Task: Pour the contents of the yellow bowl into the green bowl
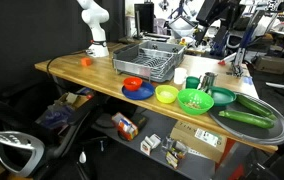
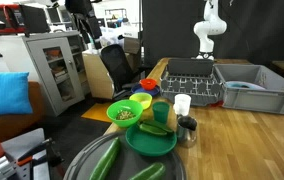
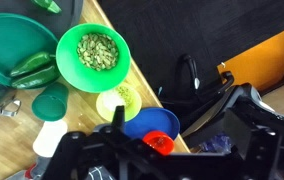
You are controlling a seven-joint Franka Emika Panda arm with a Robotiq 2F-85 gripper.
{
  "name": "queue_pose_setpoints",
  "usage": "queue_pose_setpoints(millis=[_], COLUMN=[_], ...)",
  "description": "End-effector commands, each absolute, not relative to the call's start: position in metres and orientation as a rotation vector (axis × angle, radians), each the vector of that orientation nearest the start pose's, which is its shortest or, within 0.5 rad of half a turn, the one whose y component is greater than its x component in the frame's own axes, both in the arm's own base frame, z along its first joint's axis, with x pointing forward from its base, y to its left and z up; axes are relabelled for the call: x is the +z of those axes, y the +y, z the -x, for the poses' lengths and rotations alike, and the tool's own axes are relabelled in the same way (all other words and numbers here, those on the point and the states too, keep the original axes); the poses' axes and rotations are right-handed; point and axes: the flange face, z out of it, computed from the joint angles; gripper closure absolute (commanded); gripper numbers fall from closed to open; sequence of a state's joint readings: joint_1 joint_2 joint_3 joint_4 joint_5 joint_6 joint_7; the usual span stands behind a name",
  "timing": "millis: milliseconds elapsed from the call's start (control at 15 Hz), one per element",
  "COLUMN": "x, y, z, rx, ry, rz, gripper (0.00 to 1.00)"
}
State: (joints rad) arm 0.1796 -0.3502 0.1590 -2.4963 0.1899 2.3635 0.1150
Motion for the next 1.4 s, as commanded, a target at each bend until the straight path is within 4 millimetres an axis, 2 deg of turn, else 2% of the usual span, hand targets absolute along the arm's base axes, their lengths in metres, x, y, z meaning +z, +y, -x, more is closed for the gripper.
queue_pose_setpoints(millis=[0,200,400,600,867,1133,1200,1267,1333], x=[0.432,0.430,0.424,0.409,0.380,0.342,0.337,0.339,0.334], y=[0.151,0.149,0.146,0.145,0.159,0.172,0.173,0.170,0.172], z=[-0.419,-0.435,-0.462,-0.494,-0.531,-0.554,-0.556,-0.549,-0.552], rx=[-0.284,-0.276,-0.297,-0.265,-0.179,-0.086,-0.078,-0.108,-0.101], ry=[-0.148,-0.203,-0.270,-0.361,-0.473,-0.516,-0.544,-0.495,-0.503], rz=[2.987,3.029,3.092,3.135,3.119,3.086,3.113,3.100,3.101], gripper=[0.00,0.00,0.00,0.00,0.00,0.00,0.00,0.00,0.00])
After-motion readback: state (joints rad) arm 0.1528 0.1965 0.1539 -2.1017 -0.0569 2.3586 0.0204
